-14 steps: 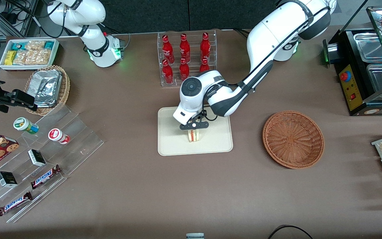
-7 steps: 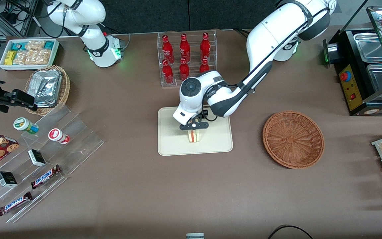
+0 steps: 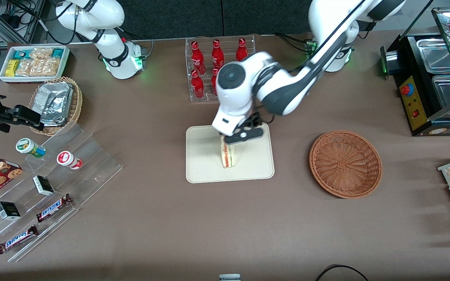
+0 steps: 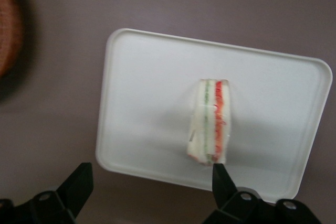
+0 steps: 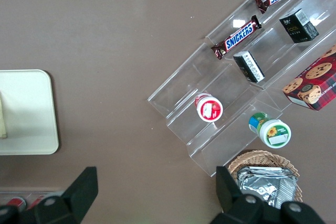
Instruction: Place sandwich from basket to tray
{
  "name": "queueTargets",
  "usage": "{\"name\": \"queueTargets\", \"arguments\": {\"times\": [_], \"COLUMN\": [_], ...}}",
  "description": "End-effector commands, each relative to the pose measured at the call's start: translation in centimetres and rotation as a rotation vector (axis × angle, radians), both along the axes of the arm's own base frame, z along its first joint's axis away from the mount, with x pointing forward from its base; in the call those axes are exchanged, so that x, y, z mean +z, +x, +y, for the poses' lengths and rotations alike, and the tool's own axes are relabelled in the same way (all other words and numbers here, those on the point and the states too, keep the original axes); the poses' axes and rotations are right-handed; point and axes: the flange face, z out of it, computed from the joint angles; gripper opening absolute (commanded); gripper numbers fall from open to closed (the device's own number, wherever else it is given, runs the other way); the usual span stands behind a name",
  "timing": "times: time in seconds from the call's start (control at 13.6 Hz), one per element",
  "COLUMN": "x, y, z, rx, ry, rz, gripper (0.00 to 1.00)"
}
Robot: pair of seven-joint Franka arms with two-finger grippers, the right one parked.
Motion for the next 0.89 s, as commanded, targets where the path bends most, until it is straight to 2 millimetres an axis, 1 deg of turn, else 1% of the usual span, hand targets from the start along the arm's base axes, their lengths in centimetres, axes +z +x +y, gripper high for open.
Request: {"name": "queueTargets", "arguments": {"times": [0.0,0.22,0.3,0.44,0.59,0.66,0.74,0.81], "x": [4.5,8.6,9.8,11.4,13.2,13.8,14.6,15.4], "y": [0.3,1.7,1.7,1.8,2.3,2.3,2.6,3.3], "z": [4.6,10.0,11.1,13.3,16.3,17.3,19.2,21.7], "rx": [-0.006,-0.033,-0.048,-0.085,-0.107,-0.144,-0.161,-0.158], "ry": [0.029,0.048,0.041,0.044,0.027,0.025,0.025,0.005], "rz": [0.029,0.053,0.070,0.082,0.100,0.116,0.127,0.130], "gripper": [1.00,1.00,1.00,1.00,1.00,1.00,1.00,1.00]}}
